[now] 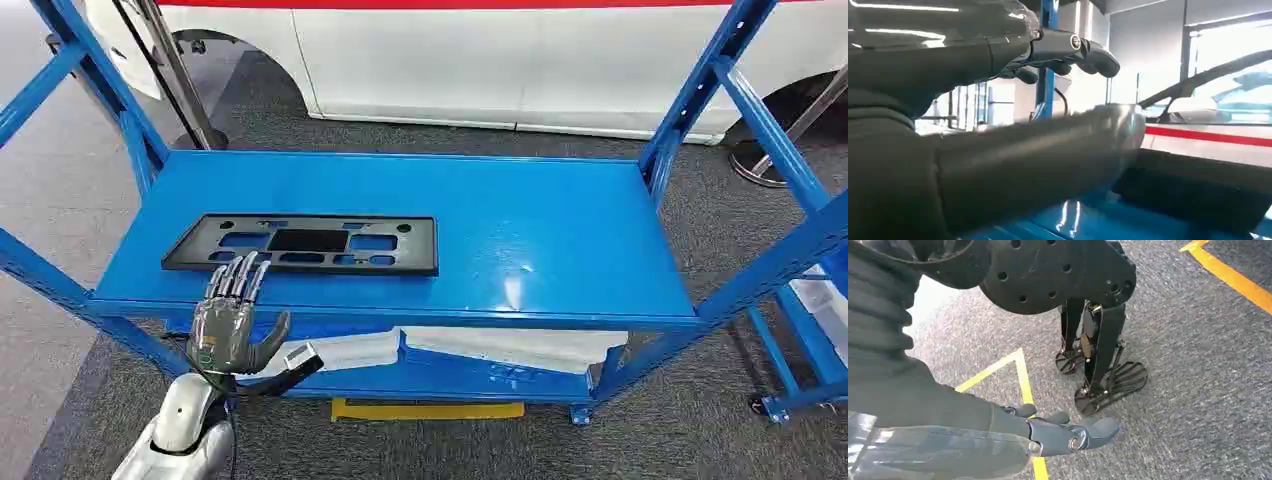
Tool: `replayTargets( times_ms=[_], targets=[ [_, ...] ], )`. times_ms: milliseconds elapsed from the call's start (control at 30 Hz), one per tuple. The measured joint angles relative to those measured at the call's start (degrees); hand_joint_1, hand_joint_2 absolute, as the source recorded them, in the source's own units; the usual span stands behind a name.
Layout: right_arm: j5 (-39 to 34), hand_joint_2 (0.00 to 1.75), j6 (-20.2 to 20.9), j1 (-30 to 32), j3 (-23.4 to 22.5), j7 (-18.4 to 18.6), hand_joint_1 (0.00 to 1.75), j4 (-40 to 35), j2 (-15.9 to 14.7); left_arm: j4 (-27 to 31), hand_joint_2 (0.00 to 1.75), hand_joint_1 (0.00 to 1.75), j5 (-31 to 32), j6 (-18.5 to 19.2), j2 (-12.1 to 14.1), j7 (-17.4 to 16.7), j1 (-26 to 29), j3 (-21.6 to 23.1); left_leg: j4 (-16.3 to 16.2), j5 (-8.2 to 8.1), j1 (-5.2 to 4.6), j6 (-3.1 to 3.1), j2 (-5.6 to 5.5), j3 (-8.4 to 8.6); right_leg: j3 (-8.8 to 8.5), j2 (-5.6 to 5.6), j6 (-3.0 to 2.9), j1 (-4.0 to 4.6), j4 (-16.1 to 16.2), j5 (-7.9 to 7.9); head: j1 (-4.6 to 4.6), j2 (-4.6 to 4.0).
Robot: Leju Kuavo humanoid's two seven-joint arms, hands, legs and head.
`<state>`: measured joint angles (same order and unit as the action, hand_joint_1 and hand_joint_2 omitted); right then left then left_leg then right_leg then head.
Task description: Take the parts from the cabinet and place them on the table.
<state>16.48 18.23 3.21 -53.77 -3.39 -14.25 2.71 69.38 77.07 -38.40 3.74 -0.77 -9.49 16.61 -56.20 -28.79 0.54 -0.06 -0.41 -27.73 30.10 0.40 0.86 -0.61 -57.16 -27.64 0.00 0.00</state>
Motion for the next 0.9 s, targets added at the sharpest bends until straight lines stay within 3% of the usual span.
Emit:
replayTargets(
  times_ms=[167, 333, 533, 900],
  targets=[
    [0.92, 1.75, 0.33, -0.08, -0.61, -0.30, 0.00, 0.04, -0.02, -2.66, 1.75, 0.00, -4.62, -0.52, 0.90, 2.03, -2.19, -0.11, 0.00, 0.00, 0.00, 0.00, 0.00, 0.00, 0.00, 0.00, 0.00, 0.01, 0.00, 0.00, 0.00, 0.00],
    [2.41, 1.75, 0.81, -0.32, -0.66, -0.57, 0.00, 0.22, -0.35, -9.34, 1.75, 0.00, -7.61, -1.14, 1.92, 5.40, -7.79, -0.17, 0.00, 0.04, 0.00, -0.01, -0.02, 0.01, -0.02, -0.03, -0.02, 0.01, -0.01, 0.03, 0.00, 0.00],
    [3.06, 1.75, 1.33, -0.46, -0.66, -1.01, 0.00, 0.54, -0.83, -16.83, 1.75, 0.00, -7.90, -1.27, 1.97, 6.14, -12.95, -0.20, -0.01, 0.05, 0.00, 0.00, -0.01, 0.00, -0.01, 0.01, -0.01, 0.00, -0.03, 0.04, 0.00, 0.00],
    [3.22, 1.75, 0.79, -0.60, -0.66, -1.40, 0.00, 1.01, -0.96, -21.16, 1.75, 0.00, -5.99, -1.29, 1.92, 7.17, -14.80, -1.36, -0.01, 0.05, 0.00, 0.00, 0.00, -0.02, 0.02, 0.01, -0.01, 0.00, -0.03, 0.04, 0.00, 0.00]
  ],
)
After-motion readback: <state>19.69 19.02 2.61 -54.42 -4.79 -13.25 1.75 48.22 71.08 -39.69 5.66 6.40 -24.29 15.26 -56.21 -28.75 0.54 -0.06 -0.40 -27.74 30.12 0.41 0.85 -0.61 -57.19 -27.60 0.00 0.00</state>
